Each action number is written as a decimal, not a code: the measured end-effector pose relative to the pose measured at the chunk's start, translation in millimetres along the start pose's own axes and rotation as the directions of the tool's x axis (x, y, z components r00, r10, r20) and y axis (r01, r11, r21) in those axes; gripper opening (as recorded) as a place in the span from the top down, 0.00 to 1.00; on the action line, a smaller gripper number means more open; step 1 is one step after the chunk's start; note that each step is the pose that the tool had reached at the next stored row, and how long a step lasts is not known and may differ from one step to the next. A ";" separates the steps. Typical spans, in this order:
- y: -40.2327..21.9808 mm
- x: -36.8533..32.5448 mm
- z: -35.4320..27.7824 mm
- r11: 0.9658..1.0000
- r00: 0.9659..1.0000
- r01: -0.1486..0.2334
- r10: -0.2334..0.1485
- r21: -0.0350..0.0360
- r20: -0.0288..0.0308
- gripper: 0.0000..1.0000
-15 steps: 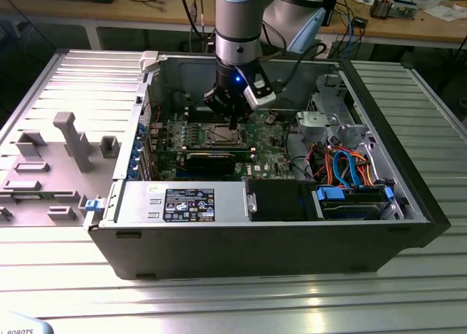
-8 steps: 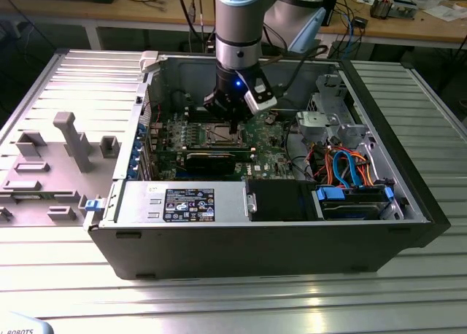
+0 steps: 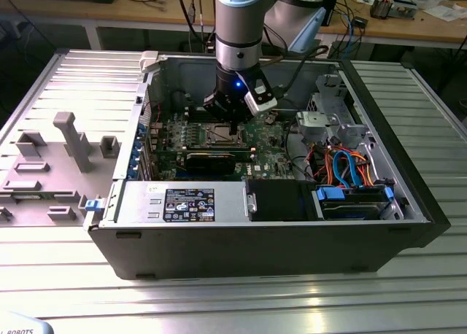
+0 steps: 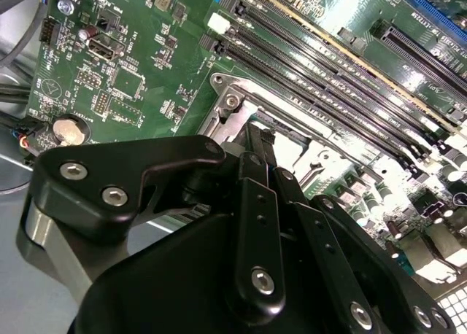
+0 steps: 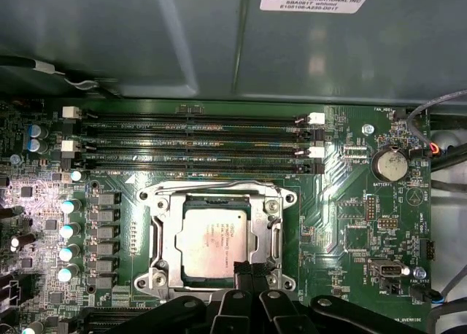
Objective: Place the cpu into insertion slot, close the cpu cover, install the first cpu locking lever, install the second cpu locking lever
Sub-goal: 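Install the second cpu locking lever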
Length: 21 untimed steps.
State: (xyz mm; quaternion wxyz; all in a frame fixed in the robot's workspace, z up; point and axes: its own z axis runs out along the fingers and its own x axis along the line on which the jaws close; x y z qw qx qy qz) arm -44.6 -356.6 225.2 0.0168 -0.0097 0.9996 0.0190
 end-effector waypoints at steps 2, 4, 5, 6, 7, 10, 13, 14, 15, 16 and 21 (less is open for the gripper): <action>-0.1 0.0 0.0 1.000 1.000 0.000 0.000 0.000 0.000 0.89; -0.2 0.0 -0.5 1.000 1.000 0.000 0.000 0.000 0.000 0.89; -0.2 0.0 -1.0 1.000 1.000 0.000 0.000 0.000 0.000 0.89; -0.1 0.0 -1.3 1.000 1.000 0.000 0.000 0.000 0.000 0.89; -0.3 0.0 -1.6 1.000 1.000 0.000 0.000 0.000 0.000 0.89; -4.8 0.1 -1.8 1.000 1.000 0.000 0.000 0.000 0.000 0.89; -9.0 0.4 -1.9 1.000 1.000 0.000 0.000 0.000 0.000 0.89; -10.0 0.5 -2.0 1.000 1.000 0.000 0.000 0.000 0.000 0.89; -10.8 0.6 -2.0 1.000 1.000 0.000 0.000 0.000 0.000 0.89; -12.0 0.6 -2.0 1.000 1.000 0.000 0.000 0.000 0.000 0.89; -13.3 0.6 -3.9 1.000 1.000 0.000 0.000 0.000 0.000 0.89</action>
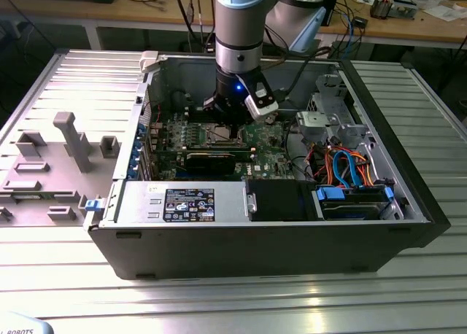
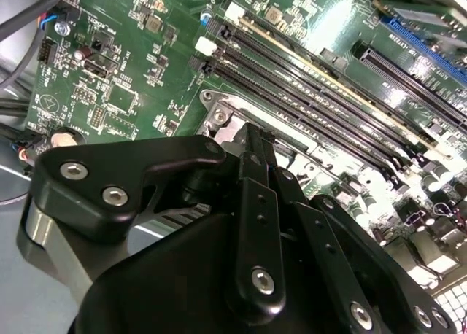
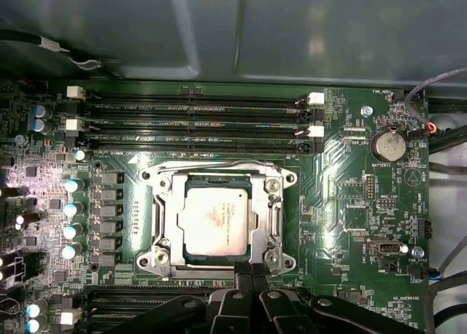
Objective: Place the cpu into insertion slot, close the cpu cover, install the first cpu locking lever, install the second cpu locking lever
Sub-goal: 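Install the second cpu locking lever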
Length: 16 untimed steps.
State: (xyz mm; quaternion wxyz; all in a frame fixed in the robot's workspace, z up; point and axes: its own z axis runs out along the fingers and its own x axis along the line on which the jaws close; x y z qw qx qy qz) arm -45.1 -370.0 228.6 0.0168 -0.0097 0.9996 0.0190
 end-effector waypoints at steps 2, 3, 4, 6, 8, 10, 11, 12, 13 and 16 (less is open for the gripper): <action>-1.6 0.2 -0.1 1.000 1.000 0.000 0.000 0.000 0.000 0.89; -2.7 0.2 -0.2 1.000 1.000 0.000 0.000 0.000 0.000 0.89; -3.7 0.3 -0.2 1.000 1.000 0.000 0.000 0.000 0.000 0.89; -5.0 0.4 -0.2 1.000 1.000 0.000 0.000 0.000 0.000 0.89; -5.0 0.4 -0.2 1.000 1.000 0.000 0.000 0.000 0.000 0.89; -5.1 0.4 -0.3 1.000 1.000 0.000 0.000 0.000 0.000 0.89; -5.1 0.4 -0.2 1.000 1.000 0.000 0.000 0.000 0.000 0.89; -5.1 0.4 -0.2 1.000 1.000 0.000 0.000 0.000 0.000 0.89; -5.1 0.4 -0.2 1.000 1.000 0.000 0.000 0.000 0.000 0.89; -5.2 0.4 -0.3 1.000 1.000 0.000 0.000 0.000 0.000 0.89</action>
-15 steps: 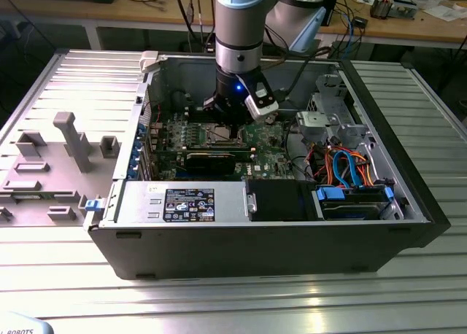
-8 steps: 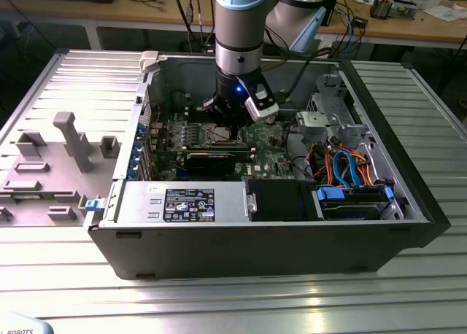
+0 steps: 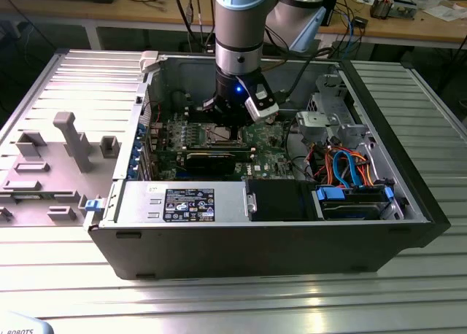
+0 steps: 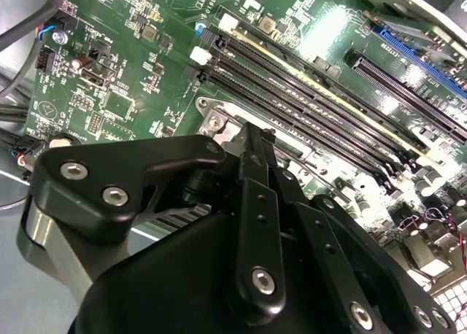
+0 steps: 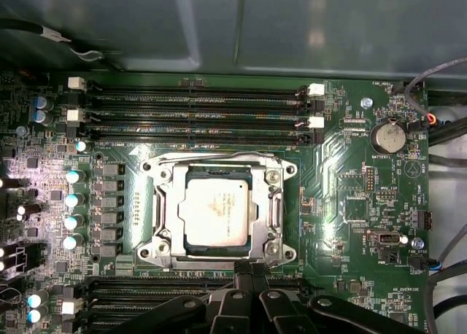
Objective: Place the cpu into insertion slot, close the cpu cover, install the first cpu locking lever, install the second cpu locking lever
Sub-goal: 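Install the second cpu locking lever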
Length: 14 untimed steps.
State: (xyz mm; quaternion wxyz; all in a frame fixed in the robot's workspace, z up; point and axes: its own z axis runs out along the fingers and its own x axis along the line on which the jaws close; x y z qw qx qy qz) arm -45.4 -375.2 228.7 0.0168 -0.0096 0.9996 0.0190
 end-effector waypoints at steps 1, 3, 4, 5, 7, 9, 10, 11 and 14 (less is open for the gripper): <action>-0.2 0.0 0.0 1.000 1.000 0.000 0.000 0.000 0.000 0.89; -0.4 0.0 0.0 1.000 1.000 0.000 0.000 0.000 0.000 0.89; -0.4 0.0 0.0 1.000 1.000 0.000 0.000 0.000 0.000 0.89; -0.4 0.0 0.0 1.000 1.000 0.000 0.000 0.000 0.000 0.89; -0.5 0.0 0.0 1.000 1.000 0.000 0.000 0.000 0.000 0.89; -0.5 0.0 0.0 1.000 1.000 0.000 0.000 0.000 0.000 0.89; -0.5 0.0 0.0 1.000 1.000 0.000 0.000 0.000 0.000 0.89; -0.5 0.0 0.0 1.000 1.000 0.000 0.000 0.000 0.000 0.89; -0.5 -0.1 -2.4 1.000 1.000 0.000 0.000 0.000 0.000 0.89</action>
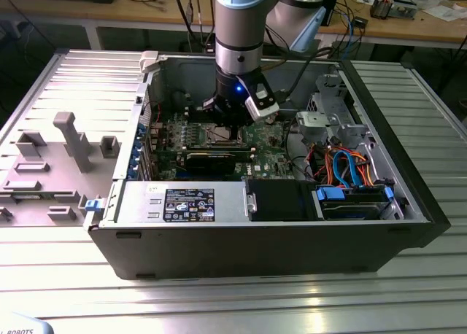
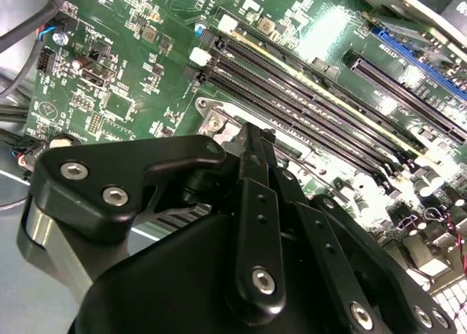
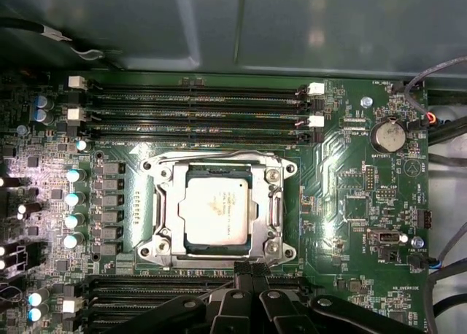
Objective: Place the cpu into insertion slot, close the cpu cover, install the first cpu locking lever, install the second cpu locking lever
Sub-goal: 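Install the second cpu locking lever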
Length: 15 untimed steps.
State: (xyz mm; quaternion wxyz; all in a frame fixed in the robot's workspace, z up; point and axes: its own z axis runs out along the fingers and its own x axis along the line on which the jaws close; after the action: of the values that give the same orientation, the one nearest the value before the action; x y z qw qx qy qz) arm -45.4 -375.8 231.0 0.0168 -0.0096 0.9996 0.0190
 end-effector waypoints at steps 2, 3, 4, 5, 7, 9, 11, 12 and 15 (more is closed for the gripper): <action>0.3 -0.2 -5.1 1.000 1.000 0.000 0.000 0.000 0.000 0.89; 0.3 -0.3 -7.2 1.000 1.000 0.000 0.000 0.000 0.000 0.89; 0.4 -0.3 -8.7 1.000 1.000 0.000 0.000 0.000 -0.001 0.89; 0.5 -0.3 -8.8 1.000 1.000 0.000 0.000 0.000 -0.001 0.89; 0.2 -0.3 -10.8 1.000 1.000 0.000 0.000 0.000 -0.006 0.89; 0.1 -0.4 -13.5 1.000 1.000 0.000 0.000 0.000 -0.009 0.89; 0.0 0.2 -13.9 1.000 1.000 0.000 0.000 -0.001 -0.010 0.89; 0.0 1.2 -14.0 1.000 1.000 -0.001 0.001 -0.002 -0.011 0.89; -0.2 7.4 -14.3 1.000 1.000 0.000 0.000 -0.004 -0.012 0.89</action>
State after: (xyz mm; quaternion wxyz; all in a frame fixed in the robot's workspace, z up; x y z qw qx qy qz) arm -53.3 -376.7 245.0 0.0106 -0.0095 0.9997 0.0211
